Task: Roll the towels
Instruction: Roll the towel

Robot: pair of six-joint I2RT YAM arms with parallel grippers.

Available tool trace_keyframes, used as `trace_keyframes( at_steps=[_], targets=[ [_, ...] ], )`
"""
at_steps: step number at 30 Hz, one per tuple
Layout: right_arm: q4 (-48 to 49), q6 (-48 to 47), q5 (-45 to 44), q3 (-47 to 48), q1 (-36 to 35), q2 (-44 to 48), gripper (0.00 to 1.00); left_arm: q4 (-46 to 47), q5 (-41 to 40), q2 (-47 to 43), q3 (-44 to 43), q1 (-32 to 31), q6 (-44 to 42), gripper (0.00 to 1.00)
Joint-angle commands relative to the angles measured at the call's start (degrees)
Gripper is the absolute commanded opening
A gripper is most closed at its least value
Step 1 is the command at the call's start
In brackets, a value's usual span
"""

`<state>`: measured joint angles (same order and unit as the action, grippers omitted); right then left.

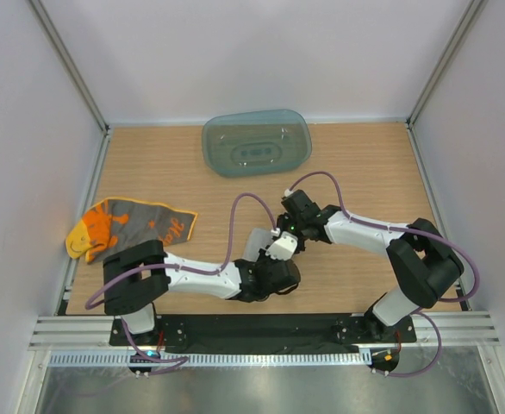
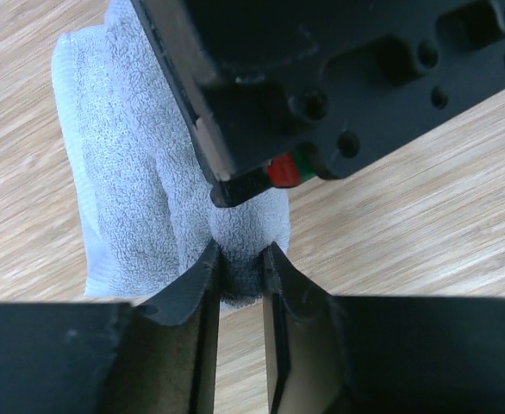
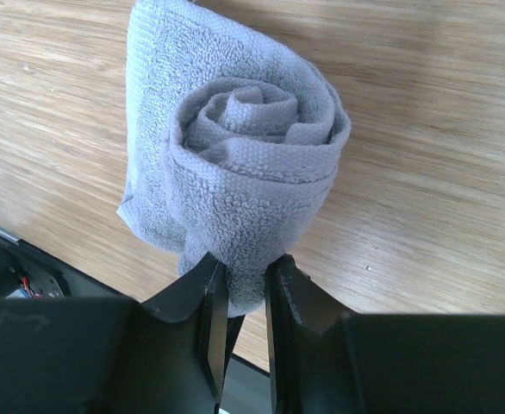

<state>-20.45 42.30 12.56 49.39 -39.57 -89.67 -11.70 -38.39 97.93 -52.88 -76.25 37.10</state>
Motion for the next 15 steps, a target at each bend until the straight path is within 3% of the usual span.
trace_keyframes(
  at_steps=[1,3,7,11,15],
  targets=[
    [-2.8,-0.4,1.8,1.6,-0.2,1.3,0.17,2.3,2.0,2.1,2.8,-0.2,1.6,0.18],
    [-3.0,-0.5,1.9,1.4,-0.2,1.7,0.19,3.6,2.5,1.0,4.0,-0.1,1.4,0.12],
    [-3.9,-1.2,0.7,1.8,-0.2,1.9,0.34,5.5,4.7,-1.7,6.2,1.0,1.4,0.00],
    [-6.6,-3.8,-1.2,4.4,2.0,0.8,0.52,8.6,8.0,-5.9,9.6,2.5,1.4,0.00],
    [-7.2,-5.6,-0.5,6.8,6.4,-1.1,0.58,10.6,11.1,-9.8,12.3,3.7,1.0,0.00]
  ],
)
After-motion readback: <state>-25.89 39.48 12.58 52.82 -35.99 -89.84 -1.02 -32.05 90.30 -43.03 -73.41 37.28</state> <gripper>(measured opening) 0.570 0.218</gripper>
